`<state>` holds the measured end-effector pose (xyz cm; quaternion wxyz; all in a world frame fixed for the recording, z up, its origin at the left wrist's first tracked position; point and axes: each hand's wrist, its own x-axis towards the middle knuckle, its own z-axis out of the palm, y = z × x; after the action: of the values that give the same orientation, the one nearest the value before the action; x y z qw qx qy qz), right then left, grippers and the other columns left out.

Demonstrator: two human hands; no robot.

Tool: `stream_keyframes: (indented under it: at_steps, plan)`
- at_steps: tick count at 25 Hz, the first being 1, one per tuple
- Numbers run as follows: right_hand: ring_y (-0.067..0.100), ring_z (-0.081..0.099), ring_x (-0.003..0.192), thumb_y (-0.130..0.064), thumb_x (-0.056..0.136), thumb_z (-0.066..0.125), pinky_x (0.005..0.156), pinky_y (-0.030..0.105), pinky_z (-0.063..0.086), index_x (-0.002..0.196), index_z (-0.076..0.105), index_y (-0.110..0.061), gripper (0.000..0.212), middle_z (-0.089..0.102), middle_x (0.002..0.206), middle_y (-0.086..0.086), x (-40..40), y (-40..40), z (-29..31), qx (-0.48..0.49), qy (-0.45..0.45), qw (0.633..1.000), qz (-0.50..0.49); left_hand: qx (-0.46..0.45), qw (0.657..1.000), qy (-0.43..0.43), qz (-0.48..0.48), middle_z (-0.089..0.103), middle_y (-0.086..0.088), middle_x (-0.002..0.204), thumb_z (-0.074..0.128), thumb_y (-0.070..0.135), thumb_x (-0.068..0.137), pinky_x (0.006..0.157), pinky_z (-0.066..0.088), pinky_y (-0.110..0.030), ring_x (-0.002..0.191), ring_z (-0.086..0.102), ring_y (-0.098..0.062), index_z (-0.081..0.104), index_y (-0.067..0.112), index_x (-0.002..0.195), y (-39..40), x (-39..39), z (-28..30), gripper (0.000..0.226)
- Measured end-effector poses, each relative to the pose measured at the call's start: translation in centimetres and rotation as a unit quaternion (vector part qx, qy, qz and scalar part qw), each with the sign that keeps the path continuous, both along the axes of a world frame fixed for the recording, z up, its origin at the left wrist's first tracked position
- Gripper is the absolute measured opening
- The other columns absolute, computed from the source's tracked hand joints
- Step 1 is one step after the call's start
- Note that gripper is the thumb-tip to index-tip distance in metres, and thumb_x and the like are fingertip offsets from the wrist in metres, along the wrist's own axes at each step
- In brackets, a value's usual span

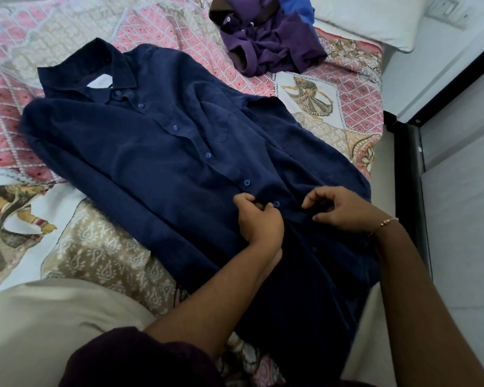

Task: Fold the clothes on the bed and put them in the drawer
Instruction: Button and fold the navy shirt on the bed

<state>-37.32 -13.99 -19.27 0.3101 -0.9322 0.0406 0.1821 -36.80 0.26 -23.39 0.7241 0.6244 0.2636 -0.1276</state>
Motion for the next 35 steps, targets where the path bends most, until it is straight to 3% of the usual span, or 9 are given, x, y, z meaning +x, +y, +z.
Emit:
stream_keyframes:
  at_steps: [3, 8, 12, 15, 17, 19, 23, 28, 35]
  plan:
    - [0.023, 0.054, 0.098, -0.004, 0.072, 0.075, 0.094, 0.033, 0.043, 0.082, 0.057, -0.03, 0.034, 0.062, 0.097, 0.002, -0.7, -0.2, -0.9, -0.058, -0.044, 0.997, 0.008, 0.007, 0.999, -0.027, 0.031, 0.047, 0.005, 0.075, 0.051, 0.002, 0.089, 0.085, 0.053, -0.044, 0.075, 0.051, -0.018, 0.033, 0.027, 0.077, 0.9, 1.1, 0.5, 0.033]
    - [0.019, 0.047, 0.095, -0.009, 0.072, 0.077, 0.086, 0.022, 0.035, 0.089, 0.057, -0.022, 0.029, 0.053, 0.098, 0.003, -0.4, 2.1, -1.0, -0.032, -0.11, 0.993, 0.014, 0.016, 0.985, -0.083, 0.151, 0.056, 0.001, 0.075, 0.048, -0.008, 0.085, 0.079, 0.05, -0.029, 0.079, 0.051, -0.017, 0.05, 0.02, 0.065, 4.3, 5.1, 1.2, 0.034]
    - [0.015, 0.034, 0.093, -0.016, 0.075, 0.075, 0.076, 0.012, 0.024, 0.095, 0.063, -0.014, 0.024, 0.04, 0.092, -0.004, -0.1, 3.2, -2.0, -0.069, -0.15, 0.986, 0.02, 0.135, 0.976, -0.067, 0.155, 0.046, -0.011, 0.124, 0.061, 0.006, 0.084, 0.094, 0.041, -0.025, 0.103, 0.049, -0.02, 0.057, 0.009, 0.105, 5.3, 5.8, 1.5, 0.022]
    - [0.022, 0.045, 0.084, -0.022, 0.07, 0.078, 0.071, 0.013, 0.024, 0.087, 0.065, -0.01, 0.024, 0.046, 0.084, -0.003, 0.5, 4.5, -2.3, -0.068, -0.207, 0.975, 0.044, 0.296, 0.885, -0.354, 0.055, 0.053, -0.004, 0.095, 0.064, 0.01, 0.075, 0.084, 0.034, -0.026, 0.09, 0.045, -0.017, 0.058, 0.007, 0.092, 3.7, 3.2, 2.0, 0.019]
    - [0.03, 0.05, 0.07, -0.026, 0.068, 0.072, 0.063, 0.025, 0.018, 0.079, 0.064, -0.003, 0.027, 0.052, 0.075, 0.006, 1.1, 5.6, -2.7, -0.088, -0.244, 0.962, 0.084, 0.328, 0.841, -0.421, -0.092, 0.057, 0.0, 0.078, 0.063, 0.012, 0.076, 0.075, 0.037, -0.023, 0.079, 0.046, -0.014, 0.059, 0.009, 0.082, 3.4, 2.1, 1.8, 0.007]
    - [0.035, 0.053, 0.08, -0.018, 0.074, 0.07, 0.069, 0.027, 0.021, 0.089, 0.064, 0.002, 0.025, 0.058, 0.086, 0.018, 1.4, 6.4, -3.3, -0.118, -0.229, 0.962, 0.09, 0.376, 0.828, -0.36, -0.208, 0.062, 0.001, 0.079, 0.062, 0.017, 0.083, 0.071, 0.041, -0.026, 0.077, 0.053, -0.014, 0.061, 0.012, 0.082, 4.1, 2.1, 1.5, 0.005]
    - [0.03, 0.05, 0.099, -0.024, 0.075, 0.074, 0.084, 0.027, 0.028, 0.102, 0.065, -0.008, 0.033, 0.057, 0.104, 0.014, 1.2, 6.3, -4.8, -0.118, -0.168, 0.978, 0.048, 0.497, 0.775, -0.195, -0.339, 0.066, 0.001, 0.093, 0.06, 0.024, 0.085, 0.064, 0.039, -0.027, 0.087, 0.061, -0.019, 0.065, 0.018, 0.091, 5.7, 2.2, 1.5, 0.01]
    - [0.032, 0.049, 0.101, -0.021, 0.079, 0.068, 0.087, 0.032, 0.034, 0.102, 0.068, -0.013, 0.024, 0.057, 0.104, 0.01, 1.7, 6.6, -5.3, -0.123, -0.17, 0.978, 0.016, 0.525, 0.767, -0.147, -0.337, 0.066, -0.003, 0.101, 0.063, 0.025, 0.085, 0.066, 0.041, -0.029, 0.092, 0.061, -0.023, 0.064, 0.016, 0.098, 6.5, 1.7, 1.0, 0.016]
    - [0.029, 0.042, 0.102, -0.031, 0.078, 0.071, 0.081, 0.033, 0.038, 0.109, 0.069, -0.017, 0.033, 0.056, 0.106, 0.006, 1.4, 7.4, -4.9, -0.128, -0.194, 0.97, 0.068, 0.473, 0.807, -0.144, -0.321, 0.056, -0.009, 0.114, 0.066, 0.026, 0.083, 0.075, 0.044, -0.033, 0.1, 0.058, -0.027, 0.059, 0.012, 0.111, 6.6, 1.2, 0.5, 0.031]
